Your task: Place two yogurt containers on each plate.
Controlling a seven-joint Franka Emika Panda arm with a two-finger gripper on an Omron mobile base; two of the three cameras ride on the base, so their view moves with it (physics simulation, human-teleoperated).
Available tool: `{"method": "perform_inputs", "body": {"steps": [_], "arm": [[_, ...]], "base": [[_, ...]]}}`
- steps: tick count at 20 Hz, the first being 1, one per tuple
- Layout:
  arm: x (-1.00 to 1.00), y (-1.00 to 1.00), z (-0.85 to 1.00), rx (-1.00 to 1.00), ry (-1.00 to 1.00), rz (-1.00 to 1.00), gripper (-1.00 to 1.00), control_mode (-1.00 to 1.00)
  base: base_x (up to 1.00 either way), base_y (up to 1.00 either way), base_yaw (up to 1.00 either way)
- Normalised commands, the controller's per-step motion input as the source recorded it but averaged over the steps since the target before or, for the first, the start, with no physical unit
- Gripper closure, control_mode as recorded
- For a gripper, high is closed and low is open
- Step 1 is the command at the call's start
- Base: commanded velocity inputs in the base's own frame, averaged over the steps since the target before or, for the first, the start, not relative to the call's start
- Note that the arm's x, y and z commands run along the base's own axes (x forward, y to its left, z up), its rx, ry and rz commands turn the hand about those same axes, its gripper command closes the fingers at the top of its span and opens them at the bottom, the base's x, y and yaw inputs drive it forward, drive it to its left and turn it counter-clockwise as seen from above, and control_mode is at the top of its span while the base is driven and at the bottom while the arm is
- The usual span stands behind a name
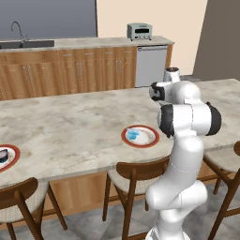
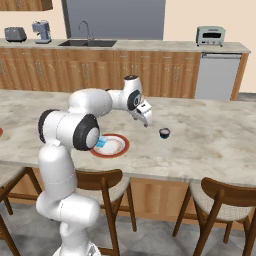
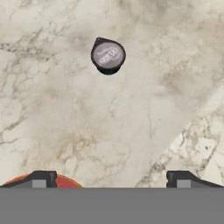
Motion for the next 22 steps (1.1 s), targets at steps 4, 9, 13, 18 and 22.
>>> {"method": "perform_inputs", "body": {"steps": [4,9,13,18,22], "arm": [[0.00,-0.75,-0.01,0.15,0.04,0.02,-1.00,-1.00],[0.14,-0.46,-0.15,0.13,0.05,0.12,-1.00,-1.00],[0.26,-0.18,-0.24,0.02,0.05,0.13,-1.00,-1.00],[0.26,-0.13,-0.27,0.00,0.00,0.06,-1.00,-1.00],[0.32,-0.05,-0.33,0.00,0.00,0.07,-1.00,-1.00]], "base": [[0.00,0.00,0.00],[0.00,0.00,0.00],[0.00,0.00,0.00],[0.00,0.00,0.00],[0.00,0.00,0.00]]}}
